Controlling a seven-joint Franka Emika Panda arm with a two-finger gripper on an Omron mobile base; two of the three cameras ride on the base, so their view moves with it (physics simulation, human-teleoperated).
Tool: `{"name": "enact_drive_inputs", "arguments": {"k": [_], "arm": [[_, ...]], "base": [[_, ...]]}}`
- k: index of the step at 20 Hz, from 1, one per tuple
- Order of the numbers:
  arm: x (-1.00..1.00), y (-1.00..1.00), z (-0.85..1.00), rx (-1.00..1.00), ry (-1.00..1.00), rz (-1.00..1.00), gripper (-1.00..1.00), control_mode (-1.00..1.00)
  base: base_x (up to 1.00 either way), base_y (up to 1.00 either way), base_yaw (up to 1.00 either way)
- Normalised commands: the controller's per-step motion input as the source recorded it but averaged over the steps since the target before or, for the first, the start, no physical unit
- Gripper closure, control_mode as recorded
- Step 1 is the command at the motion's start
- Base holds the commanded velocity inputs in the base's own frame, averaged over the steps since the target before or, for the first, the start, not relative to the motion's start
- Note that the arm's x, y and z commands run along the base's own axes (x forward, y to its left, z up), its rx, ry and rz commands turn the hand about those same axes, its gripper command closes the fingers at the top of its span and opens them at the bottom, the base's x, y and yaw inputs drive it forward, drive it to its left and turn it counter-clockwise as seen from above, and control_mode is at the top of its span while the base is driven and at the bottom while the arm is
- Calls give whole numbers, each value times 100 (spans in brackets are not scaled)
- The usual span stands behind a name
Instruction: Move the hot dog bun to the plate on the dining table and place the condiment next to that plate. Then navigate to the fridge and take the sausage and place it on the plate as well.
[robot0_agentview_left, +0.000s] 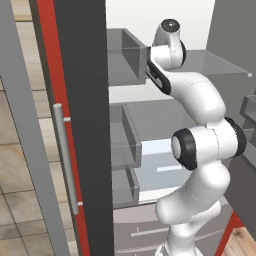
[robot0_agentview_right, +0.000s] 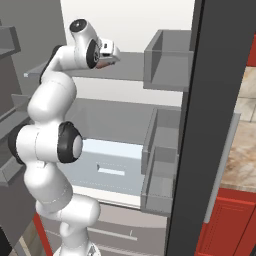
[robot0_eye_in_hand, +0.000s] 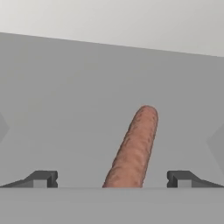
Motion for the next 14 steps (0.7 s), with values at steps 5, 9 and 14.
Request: {"name": "enact_drive_inputs", "arguments": {"k": [5, 9, 14], "arm": [[1, 0, -14, 0, 0, 0, -100, -100], [-2, 0, -23, 0, 0, 0, 100, -100], [-10, 0, -24, 0, 0, 0, 100, -100]], "base": [[0, 0, 0], [0, 0, 0], [0, 0, 0]]}}
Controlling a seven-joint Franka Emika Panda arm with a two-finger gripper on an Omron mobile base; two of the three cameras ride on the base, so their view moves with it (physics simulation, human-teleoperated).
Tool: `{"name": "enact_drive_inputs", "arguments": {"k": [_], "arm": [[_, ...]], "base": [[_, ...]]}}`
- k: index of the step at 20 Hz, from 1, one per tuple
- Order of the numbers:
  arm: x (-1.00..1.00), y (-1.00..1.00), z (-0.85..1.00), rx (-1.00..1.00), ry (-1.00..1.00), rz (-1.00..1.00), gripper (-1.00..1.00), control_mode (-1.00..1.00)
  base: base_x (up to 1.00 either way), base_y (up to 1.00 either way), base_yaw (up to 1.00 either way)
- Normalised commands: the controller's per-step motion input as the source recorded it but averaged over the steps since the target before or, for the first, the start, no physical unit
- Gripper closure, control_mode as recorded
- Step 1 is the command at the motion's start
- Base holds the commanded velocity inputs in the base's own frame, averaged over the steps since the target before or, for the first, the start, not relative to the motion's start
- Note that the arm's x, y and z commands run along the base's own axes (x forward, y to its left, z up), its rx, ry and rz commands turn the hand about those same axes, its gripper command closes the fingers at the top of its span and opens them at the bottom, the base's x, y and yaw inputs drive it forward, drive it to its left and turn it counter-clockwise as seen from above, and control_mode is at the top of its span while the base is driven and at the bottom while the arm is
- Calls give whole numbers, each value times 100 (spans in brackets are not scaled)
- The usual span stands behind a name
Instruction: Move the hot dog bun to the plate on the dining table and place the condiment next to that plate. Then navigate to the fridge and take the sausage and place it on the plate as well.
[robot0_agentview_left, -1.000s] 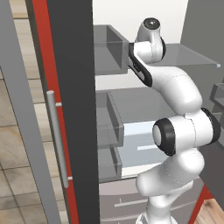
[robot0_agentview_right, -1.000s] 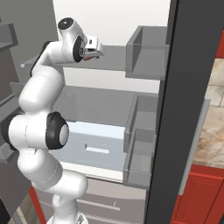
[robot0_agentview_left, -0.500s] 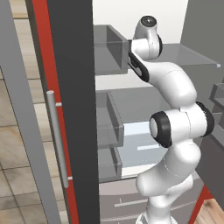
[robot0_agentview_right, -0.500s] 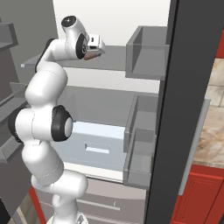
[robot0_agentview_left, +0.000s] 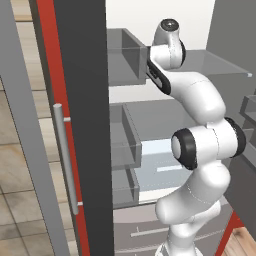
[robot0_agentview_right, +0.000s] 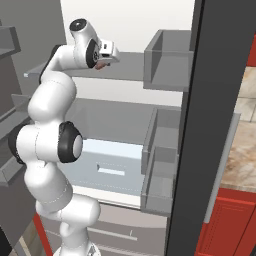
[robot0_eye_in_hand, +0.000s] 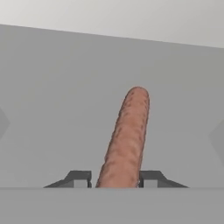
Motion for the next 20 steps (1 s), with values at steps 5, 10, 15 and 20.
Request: {"name": "enact_drive_inputs", "arguments": {"k": [5, 10, 15, 20], "arm": [[-5, 0, -21, 4, -3, 0, 100, -100], [-56, 0, 0, 7, -20, 4, 100, -100], [-100, -8, 0, 3, -28, 3, 100, -100], [-100, -42, 0, 0, -15, 0, 100, -100]], "base": [[0, 0, 0], [0, 0, 0], [0, 0, 0], [0, 0, 0]]}}
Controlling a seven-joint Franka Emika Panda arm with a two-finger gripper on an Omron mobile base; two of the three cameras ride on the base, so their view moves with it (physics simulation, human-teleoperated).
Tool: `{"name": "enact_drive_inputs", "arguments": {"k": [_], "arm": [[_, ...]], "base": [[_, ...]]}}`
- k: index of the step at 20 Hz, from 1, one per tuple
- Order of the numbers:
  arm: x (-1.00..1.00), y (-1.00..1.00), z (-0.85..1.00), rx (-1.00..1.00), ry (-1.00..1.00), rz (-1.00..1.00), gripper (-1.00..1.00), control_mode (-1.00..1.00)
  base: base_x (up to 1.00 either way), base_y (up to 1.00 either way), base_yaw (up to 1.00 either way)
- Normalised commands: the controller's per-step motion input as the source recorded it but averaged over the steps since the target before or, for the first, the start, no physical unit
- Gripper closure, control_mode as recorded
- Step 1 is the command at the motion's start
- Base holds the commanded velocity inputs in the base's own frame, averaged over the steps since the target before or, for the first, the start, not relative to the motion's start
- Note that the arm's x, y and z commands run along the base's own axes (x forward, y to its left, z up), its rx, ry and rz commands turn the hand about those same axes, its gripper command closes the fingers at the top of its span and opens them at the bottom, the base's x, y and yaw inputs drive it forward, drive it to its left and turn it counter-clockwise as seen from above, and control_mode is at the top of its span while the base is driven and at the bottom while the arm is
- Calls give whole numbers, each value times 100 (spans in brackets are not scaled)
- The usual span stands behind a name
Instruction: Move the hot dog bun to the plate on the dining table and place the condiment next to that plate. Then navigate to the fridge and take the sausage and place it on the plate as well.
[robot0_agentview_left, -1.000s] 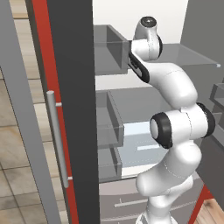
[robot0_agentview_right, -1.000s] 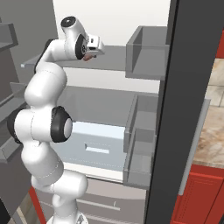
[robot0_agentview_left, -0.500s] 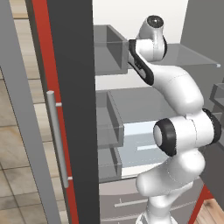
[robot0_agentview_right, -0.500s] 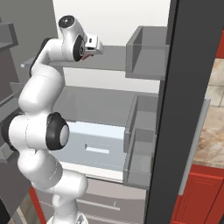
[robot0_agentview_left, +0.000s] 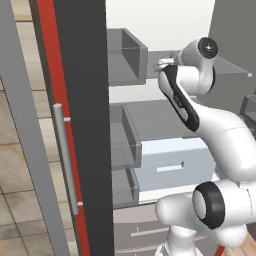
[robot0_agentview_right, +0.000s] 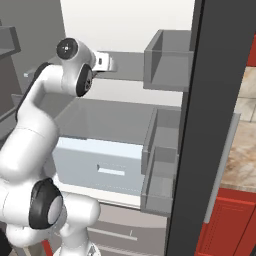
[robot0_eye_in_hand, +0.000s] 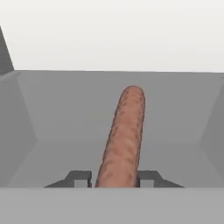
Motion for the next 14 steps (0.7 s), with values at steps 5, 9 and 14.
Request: {"name": "enact_drive_inputs", "arguments": {"k": [5, 9, 14], "arm": [[-100, -39, 4, 0, -1, 0, 100, -100], [-100, -14, 0, 0, 5, 0, 100, -100], [-100, 0, -4, -1, 18, 0, 100, -100]], "base": [[0, 0, 0], [0, 0, 0], [0, 0, 0]]}}
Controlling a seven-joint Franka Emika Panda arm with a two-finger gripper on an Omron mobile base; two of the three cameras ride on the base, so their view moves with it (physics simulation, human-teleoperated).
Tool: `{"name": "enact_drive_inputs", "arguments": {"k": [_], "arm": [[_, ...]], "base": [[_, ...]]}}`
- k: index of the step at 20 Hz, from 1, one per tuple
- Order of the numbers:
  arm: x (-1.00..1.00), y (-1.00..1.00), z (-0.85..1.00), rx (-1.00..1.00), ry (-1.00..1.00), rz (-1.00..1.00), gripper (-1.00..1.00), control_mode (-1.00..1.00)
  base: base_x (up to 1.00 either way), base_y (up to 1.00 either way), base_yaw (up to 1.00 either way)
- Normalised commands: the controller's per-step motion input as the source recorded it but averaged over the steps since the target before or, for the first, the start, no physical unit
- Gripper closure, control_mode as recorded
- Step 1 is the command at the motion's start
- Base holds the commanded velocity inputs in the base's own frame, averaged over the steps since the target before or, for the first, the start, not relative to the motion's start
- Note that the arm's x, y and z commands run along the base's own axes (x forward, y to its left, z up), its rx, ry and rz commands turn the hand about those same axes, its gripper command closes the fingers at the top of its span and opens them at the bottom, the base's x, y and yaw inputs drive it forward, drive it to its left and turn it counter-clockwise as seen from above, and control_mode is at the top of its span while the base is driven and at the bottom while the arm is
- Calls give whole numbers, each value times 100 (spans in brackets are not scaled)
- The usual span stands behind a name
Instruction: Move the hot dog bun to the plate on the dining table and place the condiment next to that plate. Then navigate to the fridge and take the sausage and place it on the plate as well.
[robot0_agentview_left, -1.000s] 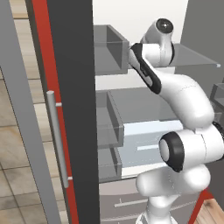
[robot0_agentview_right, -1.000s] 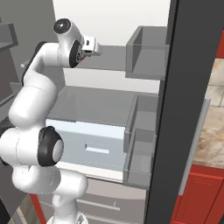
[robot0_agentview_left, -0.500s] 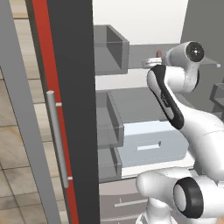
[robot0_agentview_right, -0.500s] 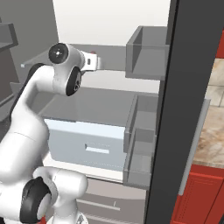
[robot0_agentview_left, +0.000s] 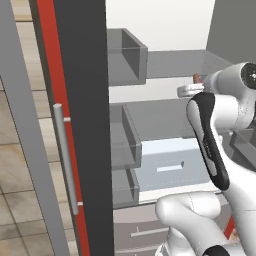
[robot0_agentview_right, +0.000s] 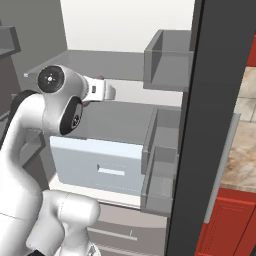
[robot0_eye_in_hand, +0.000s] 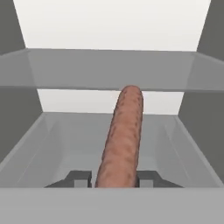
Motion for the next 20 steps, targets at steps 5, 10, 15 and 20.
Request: {"name": "enact_drive_inputs", "arguments": {"k": [5, 10, 15, 20], "arm": [[-61, 3, -28, -5, 30, 0, 100, -100], [-2, 7, -44, -8, 42, 0, 100, -100], [-2, 1, -7, -1, 6, 0, 100, 100], [0, 0, 0, 0, 0, 0, 100, 100]], "base": [[0, 0, 0], [0, 0, 0], [-70, 0, 0], [-100, -7, -1]]}}
